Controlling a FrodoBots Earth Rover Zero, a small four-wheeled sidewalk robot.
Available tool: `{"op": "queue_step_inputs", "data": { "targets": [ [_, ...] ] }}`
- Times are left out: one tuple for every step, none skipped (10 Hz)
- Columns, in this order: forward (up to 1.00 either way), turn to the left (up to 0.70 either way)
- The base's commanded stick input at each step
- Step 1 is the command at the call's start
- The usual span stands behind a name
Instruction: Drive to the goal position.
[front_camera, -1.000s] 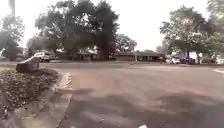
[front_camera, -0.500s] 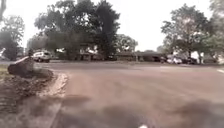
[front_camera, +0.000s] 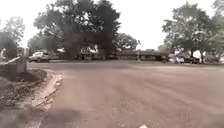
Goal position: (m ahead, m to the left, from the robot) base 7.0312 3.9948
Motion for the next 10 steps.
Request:
{"op": "queue_step_inputs", "data": {
  "targets": [
    [1.00, 0.40],
    [1.00, 0.28],
    [1.00, 0.15],
    [1.00, 0.11],
    [1.00, 0.06],
    [1.00, 0.02],
    [1.00, 0.00],
    [1.00, 0.00],
    [1.00, 0.00],
    [1.00, 0.00]
  ]
}}
